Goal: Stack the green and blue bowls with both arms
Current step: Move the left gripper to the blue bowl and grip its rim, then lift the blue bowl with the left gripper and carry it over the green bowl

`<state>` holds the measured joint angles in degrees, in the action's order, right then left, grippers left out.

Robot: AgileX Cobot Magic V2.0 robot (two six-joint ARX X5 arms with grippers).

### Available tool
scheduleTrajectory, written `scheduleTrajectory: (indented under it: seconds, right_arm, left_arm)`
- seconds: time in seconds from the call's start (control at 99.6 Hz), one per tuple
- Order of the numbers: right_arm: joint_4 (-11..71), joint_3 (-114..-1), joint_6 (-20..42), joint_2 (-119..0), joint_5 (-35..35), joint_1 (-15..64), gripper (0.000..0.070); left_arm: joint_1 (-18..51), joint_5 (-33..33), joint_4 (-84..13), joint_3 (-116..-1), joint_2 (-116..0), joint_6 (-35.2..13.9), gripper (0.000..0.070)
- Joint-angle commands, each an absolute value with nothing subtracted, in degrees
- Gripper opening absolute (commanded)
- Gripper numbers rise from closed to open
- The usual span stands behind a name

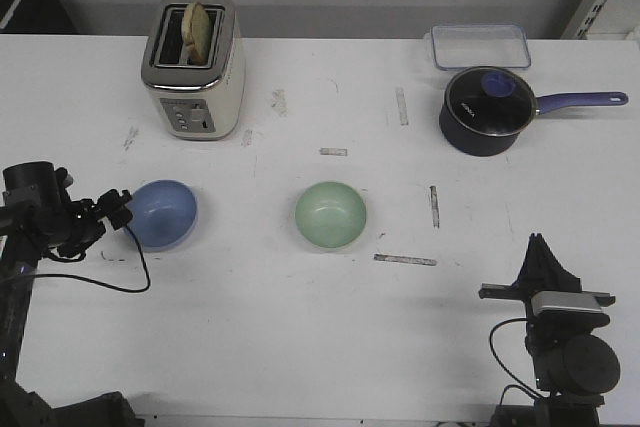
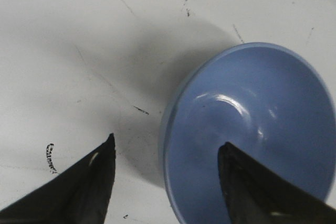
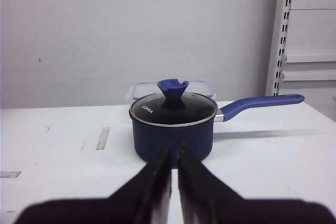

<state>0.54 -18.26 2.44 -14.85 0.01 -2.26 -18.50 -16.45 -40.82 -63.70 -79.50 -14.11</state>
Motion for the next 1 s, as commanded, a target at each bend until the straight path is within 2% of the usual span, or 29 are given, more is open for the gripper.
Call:
scheduleTrajectory:
  seconds: [0.0,0.261,0.432,0.672,0.994]
  right_arm:
    - [-0.2,-18.5,3.2,-14.9,0.0,-2.2,0.0010]
    - [-0.2,-18.5,3.2,-14.9,0.0,-2.2,0.0010]
    - [-0.2,-18.5,3.2,-14.9,0.0,-2.2,0.0010]
    - [-0.2,-18.5,3.2,-14.9,0.0,-2.2,0.0010]
    - [-0.2,-18.5,3.2,-14.9,0.0,-2.2,0.0010]
  left_arm:
    - [-18.4,-16.5,-40.9,-65.0,-81.6,-14.0,0.0379]
    - [-15.3,-16.3,-40.1,-64.9,-86.7,-14.0,0.0348]
    - [-14.2,-15.9,-40.3,-65.0,-89.1,-14.0,0.0209]
    - [-14.0,-11.6,-40.5,-65.0,-89.5,-14.1,0.0000]
    - [-11.0,-11.6,-43.0,-69.9,-89.1,-14.8,0.0000]
